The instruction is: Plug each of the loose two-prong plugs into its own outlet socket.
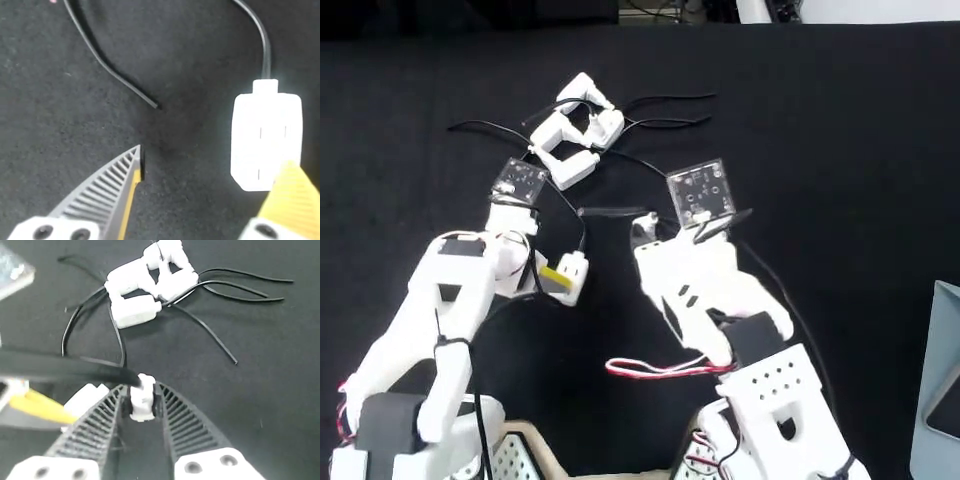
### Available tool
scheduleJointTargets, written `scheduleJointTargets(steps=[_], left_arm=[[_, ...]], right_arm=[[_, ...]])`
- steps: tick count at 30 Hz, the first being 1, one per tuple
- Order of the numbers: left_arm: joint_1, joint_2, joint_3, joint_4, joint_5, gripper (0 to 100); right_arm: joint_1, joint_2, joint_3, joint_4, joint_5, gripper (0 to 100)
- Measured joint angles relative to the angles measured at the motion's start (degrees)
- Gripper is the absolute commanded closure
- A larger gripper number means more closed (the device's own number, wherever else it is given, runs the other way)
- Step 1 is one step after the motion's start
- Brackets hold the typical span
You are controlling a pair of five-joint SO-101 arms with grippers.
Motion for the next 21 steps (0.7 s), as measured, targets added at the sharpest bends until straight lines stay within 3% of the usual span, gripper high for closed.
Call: scheduleJointTargets(steps=[7,21], left_arm=[[-0.5,0.0,-0.6,0.0,-1.3,65],[-1.2,-16.1,0.8,8.9,-2.2,65]], right_arm=[[-0.5,0.0,0.2,0.0,0.0,98.6],[-0.5,0.0,0.2,0.0,0.0,98.6]])
